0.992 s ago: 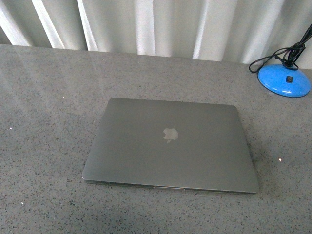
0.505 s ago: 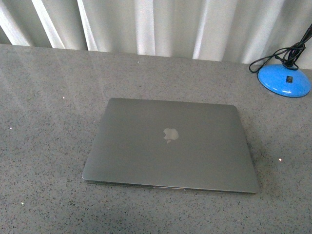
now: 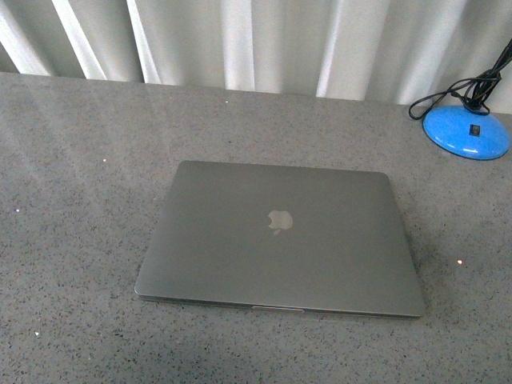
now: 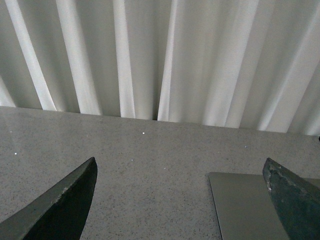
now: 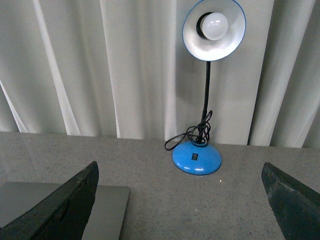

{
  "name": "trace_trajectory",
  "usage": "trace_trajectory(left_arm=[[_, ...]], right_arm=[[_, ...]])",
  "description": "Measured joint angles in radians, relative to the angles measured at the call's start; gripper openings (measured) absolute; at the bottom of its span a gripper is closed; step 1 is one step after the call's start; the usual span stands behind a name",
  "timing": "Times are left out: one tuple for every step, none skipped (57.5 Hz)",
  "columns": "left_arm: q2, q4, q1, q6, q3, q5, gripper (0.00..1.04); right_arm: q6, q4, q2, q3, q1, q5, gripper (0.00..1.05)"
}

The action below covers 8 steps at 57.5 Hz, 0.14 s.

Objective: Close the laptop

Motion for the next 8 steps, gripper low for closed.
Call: trace_trajectory(left_arm=[[0.000,0.000,0.000,0.000,0.000,0.000,0.98],[0.000,0.000,0.000,0.000,0.000,0.000,0.98],[0.000,0.000,0.000,0.000,0.000,0.000,0.98],[0.000,0.000,0.000,0.000,0.000,0.000,0.98],[0.000,0.000,0.000,0.000,0.000,0.000,0.98],[0.000,0.000,0.000,0.000,0.000,0.000,0.98],[0.000,0.000,0.000,0.000,0.000,0.000,0.98],[0.000,0.000,0.000,0.000,0.000,0.000,0.98]], right_arm=[[0.000,0.000,0.000,0.000,0.000,0.000,0.95],[0.000,0.000,0.000,0.000,0.000,0.000,0.95],[0.000,0.000,0.000,0.000,0.000,0.000,0.95],[0.000,0.000,0.000,0.000,0.000,0.000,0.95],[0.000,0.000,0.000,0.000,0.000,0.000,0.95],[0.000,0.000,0.000,0.000,0.000,0.000,0.95],[0.000,0.000,0.000,0.000,0.000,0.000,0.95],[0.000,0.000,0.000,0.000,0.000,0.000,0.95]])
